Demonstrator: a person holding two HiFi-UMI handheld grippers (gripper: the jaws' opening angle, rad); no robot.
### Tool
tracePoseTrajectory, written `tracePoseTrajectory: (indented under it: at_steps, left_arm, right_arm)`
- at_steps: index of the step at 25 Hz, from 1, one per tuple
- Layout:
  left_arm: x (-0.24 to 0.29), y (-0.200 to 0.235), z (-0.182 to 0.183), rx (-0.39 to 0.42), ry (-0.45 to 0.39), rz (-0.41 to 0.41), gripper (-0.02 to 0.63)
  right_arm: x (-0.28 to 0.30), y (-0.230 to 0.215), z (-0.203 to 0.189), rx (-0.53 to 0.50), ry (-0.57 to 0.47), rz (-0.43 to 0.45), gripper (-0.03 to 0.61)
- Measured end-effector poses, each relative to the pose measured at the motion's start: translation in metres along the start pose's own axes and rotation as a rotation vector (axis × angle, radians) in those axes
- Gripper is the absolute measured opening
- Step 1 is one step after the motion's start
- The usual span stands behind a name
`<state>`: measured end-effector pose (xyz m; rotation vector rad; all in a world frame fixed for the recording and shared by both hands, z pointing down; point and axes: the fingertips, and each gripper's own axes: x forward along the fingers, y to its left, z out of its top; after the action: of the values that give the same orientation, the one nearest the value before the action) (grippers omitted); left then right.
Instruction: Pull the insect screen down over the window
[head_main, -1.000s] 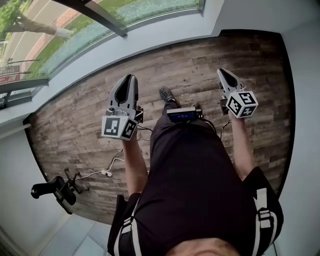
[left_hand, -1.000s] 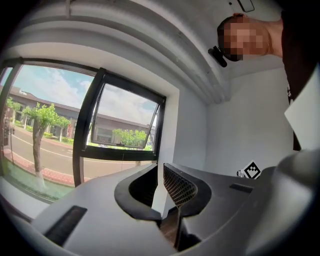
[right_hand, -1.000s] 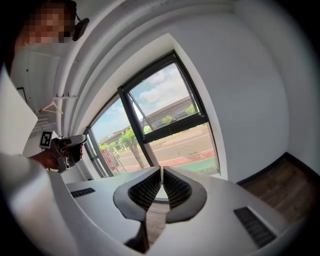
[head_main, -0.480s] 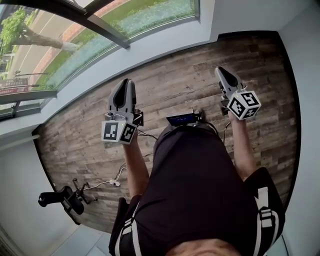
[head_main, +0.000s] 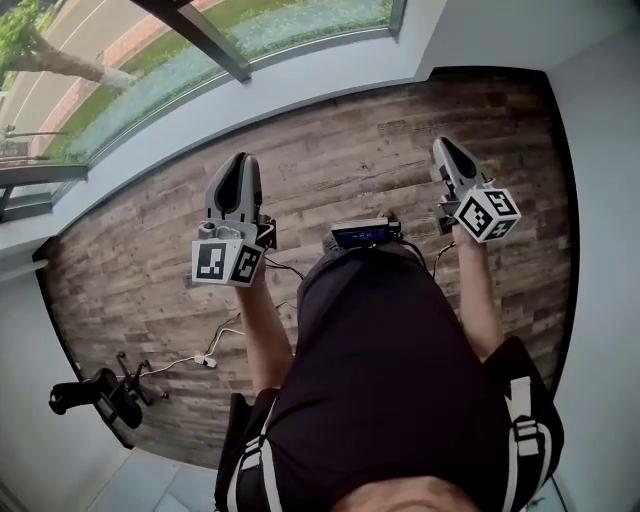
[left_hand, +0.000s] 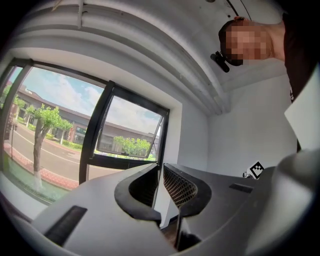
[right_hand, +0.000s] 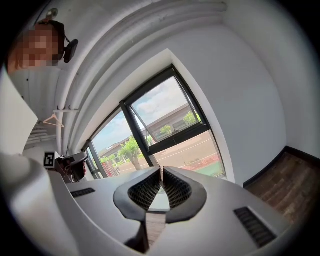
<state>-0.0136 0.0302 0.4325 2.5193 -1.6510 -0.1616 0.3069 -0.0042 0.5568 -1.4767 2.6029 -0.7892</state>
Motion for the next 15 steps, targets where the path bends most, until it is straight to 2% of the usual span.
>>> tracePoseTrajectory:
  at_steps: [7,15]
  left_arm:
    - [-0.025,0.026,-0.002,-0.06,-0.023,-0.026,0.041]
    - [-0.032,0.032,-0.004,-0.134,-0.053,-0.093,0.041]
  right_arm:
    - [0.006,0.047,-0.007,-0.034,0.019,-0.016,0.023]
    - [-0.007,0.077,-0.009,-0.066,0.021,-0.056,0.017]
